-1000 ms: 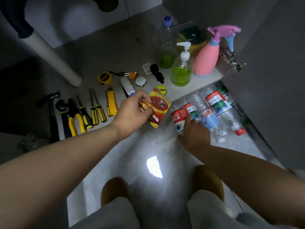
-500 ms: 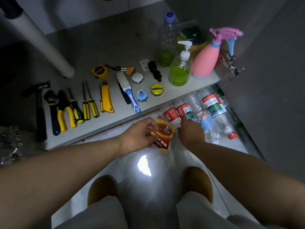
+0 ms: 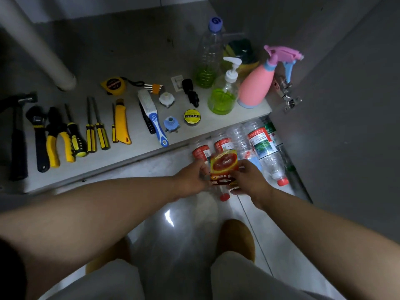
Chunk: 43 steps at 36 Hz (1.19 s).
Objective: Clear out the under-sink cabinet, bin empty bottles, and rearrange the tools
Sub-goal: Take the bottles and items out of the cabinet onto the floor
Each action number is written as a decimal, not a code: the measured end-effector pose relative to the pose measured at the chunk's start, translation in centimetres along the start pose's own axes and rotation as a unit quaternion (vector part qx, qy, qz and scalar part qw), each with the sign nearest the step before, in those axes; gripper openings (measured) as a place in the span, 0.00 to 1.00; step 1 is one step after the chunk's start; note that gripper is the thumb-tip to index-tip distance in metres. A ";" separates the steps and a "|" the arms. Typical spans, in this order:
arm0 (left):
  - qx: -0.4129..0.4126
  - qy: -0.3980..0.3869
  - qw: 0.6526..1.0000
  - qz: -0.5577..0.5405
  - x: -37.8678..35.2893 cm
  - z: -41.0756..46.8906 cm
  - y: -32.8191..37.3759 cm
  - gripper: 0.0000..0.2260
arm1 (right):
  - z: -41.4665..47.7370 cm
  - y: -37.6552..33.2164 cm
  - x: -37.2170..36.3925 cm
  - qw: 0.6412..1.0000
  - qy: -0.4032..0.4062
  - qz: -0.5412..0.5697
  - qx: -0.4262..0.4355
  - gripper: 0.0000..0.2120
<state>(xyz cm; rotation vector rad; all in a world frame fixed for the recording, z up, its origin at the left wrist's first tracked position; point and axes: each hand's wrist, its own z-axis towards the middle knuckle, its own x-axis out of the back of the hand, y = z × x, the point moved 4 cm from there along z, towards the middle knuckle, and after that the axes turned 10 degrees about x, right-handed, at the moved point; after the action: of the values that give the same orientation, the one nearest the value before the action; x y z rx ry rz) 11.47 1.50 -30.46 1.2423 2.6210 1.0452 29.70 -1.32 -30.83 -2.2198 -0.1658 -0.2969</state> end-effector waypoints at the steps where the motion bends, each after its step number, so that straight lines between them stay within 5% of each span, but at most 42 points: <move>1: 0.011 0.012 1.000 0.013 0.0 0.3 -0.2 0.22 | 0.1 0.0 0.5 1.000 0.009 -0.024 -0.002 0.10; 4: 0.055 0.044 0.997 0.036 0.1 1.1 -0.8 0.29 | 0.6 0.0 1.5 0.998 0.026 -0.056 -0.006 0.07; 12: 0.054 -0.007 0.998 -0.005 -0.1 2.9 -0.5 0.26 | 1.4 -0.1 1.1 0.992 0.097 -0.080 -0.017 0.08; 18: 0.059 -0.020 0.998 0.006 -0.7 3.8 -0.2 0.28 | 0.7 -0.6 1.0 0.968 0.139 -0.193 0.086 0.19; 30: 0.074 -0.005 0.997 -0.027 -0.9 4.9 0.1 0.25 | -0.4 -1.0 1.6 0.939 0.121 -0.271 0.175 0.11; 39: 0.075 -0.001 0.996 -0.042 -1.1 5.2 0.2 0.31 | 0.0 -1.1 0.8 0.803 0.046 -0.570 0.166 0.27; 43: 0.075 -0.003 0.996 -0.039 -1.0 5.4 0.0 0.32 | 0.2 -1.4 0.6 0.781 0.022 -0.604 0.157 0.30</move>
<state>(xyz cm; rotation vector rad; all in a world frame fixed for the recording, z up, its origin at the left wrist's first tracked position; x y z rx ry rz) 13.91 3.78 -34.83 1.1559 2.7630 0.8465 30.01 -0.22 -29.71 -1.4736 -1.5116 -0.9172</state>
